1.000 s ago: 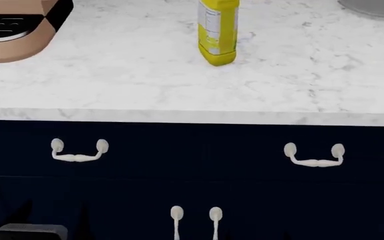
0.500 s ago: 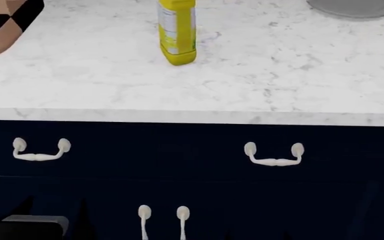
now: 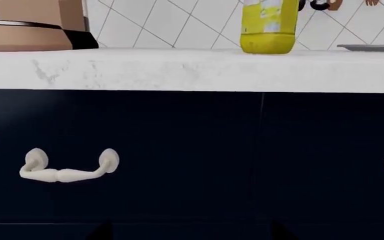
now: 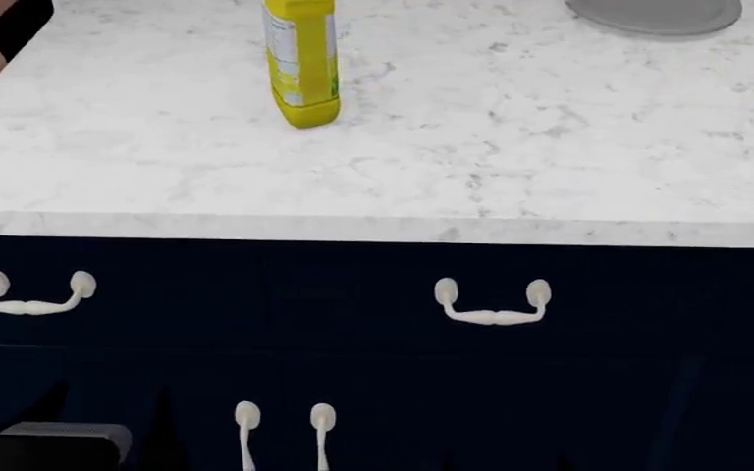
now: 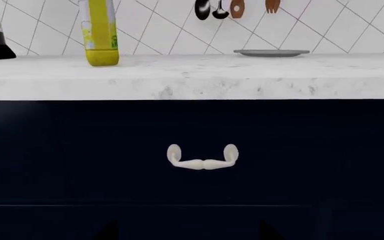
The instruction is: Open the right drawer.
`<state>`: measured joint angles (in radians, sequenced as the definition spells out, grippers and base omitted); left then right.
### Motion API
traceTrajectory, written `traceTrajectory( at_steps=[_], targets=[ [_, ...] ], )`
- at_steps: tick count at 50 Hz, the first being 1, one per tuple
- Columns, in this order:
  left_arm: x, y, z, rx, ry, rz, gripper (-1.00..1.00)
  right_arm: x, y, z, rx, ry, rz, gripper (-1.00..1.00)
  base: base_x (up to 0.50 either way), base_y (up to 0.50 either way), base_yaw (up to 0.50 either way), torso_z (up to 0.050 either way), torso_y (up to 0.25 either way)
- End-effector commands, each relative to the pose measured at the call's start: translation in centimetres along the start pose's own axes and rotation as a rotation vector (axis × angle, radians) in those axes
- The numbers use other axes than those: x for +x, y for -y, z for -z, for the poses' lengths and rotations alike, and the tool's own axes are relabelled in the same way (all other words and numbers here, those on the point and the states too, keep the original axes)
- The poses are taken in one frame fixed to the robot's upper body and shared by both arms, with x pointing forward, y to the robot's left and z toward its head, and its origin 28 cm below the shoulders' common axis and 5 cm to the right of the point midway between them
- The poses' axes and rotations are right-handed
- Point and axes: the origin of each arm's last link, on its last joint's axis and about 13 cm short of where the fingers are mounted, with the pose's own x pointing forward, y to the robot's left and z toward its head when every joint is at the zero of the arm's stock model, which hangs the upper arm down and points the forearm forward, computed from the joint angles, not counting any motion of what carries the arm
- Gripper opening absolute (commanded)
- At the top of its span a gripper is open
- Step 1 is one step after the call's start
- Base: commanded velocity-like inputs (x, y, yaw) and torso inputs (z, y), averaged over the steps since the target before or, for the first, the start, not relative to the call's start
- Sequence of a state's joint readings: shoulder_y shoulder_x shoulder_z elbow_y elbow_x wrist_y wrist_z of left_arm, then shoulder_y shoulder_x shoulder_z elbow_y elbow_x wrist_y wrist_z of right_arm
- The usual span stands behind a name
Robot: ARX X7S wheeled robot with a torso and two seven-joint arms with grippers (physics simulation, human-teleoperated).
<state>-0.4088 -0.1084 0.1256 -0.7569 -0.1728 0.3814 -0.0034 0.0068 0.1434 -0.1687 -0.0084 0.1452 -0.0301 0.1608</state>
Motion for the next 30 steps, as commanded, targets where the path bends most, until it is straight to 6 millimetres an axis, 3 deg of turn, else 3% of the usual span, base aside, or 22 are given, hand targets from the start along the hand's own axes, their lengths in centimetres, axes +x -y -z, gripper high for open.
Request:
traceTrajectory(
  at_steps=[1, 16, 30],
  targets=[
    [-0.07, 0.04, -0.13, -0.001, 0.005, 0.004, 1.00, -0.01, 0.03, 0.15, -0.003, 0.004, 0.003, 1.00, 0.00, 0.00, 0.00, 0.000, 0.000],
    [0.06, 0.02, 0.33, 0.030, -0.002, 0.012, 1.00, -0.03, 0.01, -0.04, -0.001, 0.005, 0.004, 1.00, 0.00, 0.00, 0.00, 0.000, 0.000],
    [0.08, 0.10, 0.38, 0.037, 0.001, 0.029, 1.00, 0.04, -0.04, 0.14, -0.006, -0.003, -0.004, 1.00, 0.00, 0.00, 0.00, 0.000, -0.141]
  ],
)
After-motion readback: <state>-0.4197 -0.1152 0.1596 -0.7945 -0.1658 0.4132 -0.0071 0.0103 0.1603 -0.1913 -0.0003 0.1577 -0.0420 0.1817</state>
